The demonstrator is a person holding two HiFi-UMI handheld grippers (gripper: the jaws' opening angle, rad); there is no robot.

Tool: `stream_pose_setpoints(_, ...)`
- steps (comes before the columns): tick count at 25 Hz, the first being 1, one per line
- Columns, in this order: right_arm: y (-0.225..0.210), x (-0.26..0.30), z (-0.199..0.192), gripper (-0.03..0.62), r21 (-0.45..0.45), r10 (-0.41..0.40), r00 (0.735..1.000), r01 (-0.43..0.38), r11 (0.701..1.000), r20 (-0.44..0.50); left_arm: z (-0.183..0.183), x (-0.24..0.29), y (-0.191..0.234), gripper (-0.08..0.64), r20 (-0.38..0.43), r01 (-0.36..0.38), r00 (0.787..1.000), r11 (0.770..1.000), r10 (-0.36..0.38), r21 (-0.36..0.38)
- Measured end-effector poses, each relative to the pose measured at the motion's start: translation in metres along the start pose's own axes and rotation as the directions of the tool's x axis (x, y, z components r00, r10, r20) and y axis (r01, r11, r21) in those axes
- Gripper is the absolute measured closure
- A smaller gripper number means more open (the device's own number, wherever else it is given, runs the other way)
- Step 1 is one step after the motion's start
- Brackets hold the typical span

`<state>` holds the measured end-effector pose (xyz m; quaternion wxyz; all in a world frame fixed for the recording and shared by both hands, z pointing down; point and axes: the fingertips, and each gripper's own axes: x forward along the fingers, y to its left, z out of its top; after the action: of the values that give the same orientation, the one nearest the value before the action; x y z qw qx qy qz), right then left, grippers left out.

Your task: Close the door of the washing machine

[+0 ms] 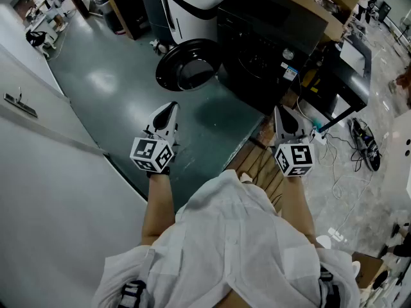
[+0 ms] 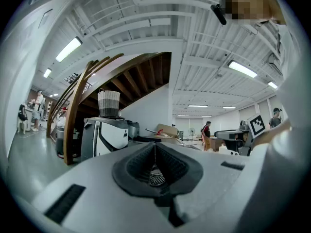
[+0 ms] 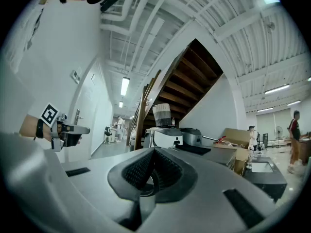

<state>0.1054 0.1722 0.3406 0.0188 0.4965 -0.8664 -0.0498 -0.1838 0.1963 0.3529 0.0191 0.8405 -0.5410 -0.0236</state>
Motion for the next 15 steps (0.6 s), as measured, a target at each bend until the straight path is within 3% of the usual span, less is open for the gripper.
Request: stream_pose_setpoints(15, 0.0067, 0.0018, 0.0051, 0.563, 0.023, 0.053, 0.997, -0.054, 0.998, 0.048, -0.0004, 0.0004, -0.0049, 0.543, 0.004, 0.012, 1.0, 1.0, -0.012, 0.002)
